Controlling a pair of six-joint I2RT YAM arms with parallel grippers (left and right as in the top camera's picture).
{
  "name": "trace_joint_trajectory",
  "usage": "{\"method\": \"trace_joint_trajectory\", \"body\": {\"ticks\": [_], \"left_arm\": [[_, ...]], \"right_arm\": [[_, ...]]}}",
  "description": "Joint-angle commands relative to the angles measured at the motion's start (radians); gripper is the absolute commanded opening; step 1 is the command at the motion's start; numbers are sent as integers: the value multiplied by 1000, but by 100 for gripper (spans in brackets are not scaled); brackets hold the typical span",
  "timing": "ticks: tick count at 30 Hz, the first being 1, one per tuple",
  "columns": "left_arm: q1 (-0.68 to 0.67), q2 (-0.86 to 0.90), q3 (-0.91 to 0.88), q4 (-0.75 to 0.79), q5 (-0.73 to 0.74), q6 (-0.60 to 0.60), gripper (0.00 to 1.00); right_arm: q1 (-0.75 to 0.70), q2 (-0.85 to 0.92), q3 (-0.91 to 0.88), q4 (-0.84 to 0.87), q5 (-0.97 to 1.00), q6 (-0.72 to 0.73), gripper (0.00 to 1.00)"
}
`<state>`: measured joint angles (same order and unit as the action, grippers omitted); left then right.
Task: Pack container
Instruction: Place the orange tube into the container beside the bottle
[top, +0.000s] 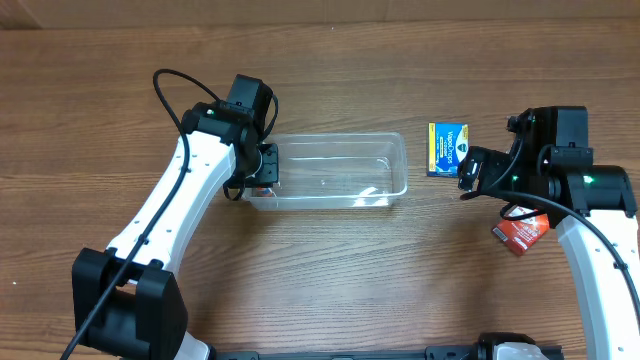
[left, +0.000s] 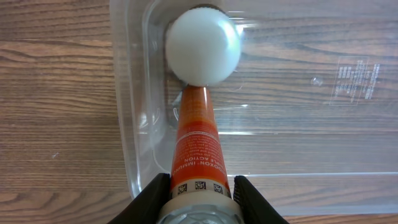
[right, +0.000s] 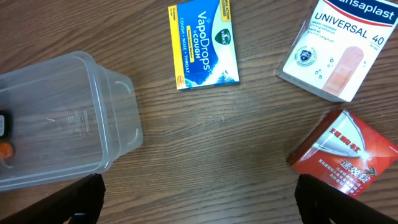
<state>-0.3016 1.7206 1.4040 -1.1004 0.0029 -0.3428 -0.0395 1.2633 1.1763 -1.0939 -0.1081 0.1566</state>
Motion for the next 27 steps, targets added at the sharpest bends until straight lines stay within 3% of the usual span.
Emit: {"method": "trace_joint_trajectory", "body": {"ticks": [1,3,5,15,19,21,22,27], "left_arm": [[-10,42,-8,-2,2,-20,7],[-10,41,-7,-2,2,-20,46],[-10,41,-6,-2,2,-20,63],[-10,41,122,-68,-11,-1,64],[-10,37,245,-173,-40,-2,78],[-10,33,332,-243,-40,-2,97],[-9,29,372,-272,-40,-2,100],[62,-64,470,-373,-91,-11,100]], "right_arm": [[-1,-4,22,3,-7,2,100],[-1,-4,22,3,-7,1,100],[-1,-4,22,3,-7,1,100],[-1,-4,22,3,-7,2,100],[-1,-4,22,3,-7,1,100],[-1,-4,22,3,-7,1,100],[-1,-4,22,3,-7,1,100],[-1,-4,24,-16,-7,2,100]]}}
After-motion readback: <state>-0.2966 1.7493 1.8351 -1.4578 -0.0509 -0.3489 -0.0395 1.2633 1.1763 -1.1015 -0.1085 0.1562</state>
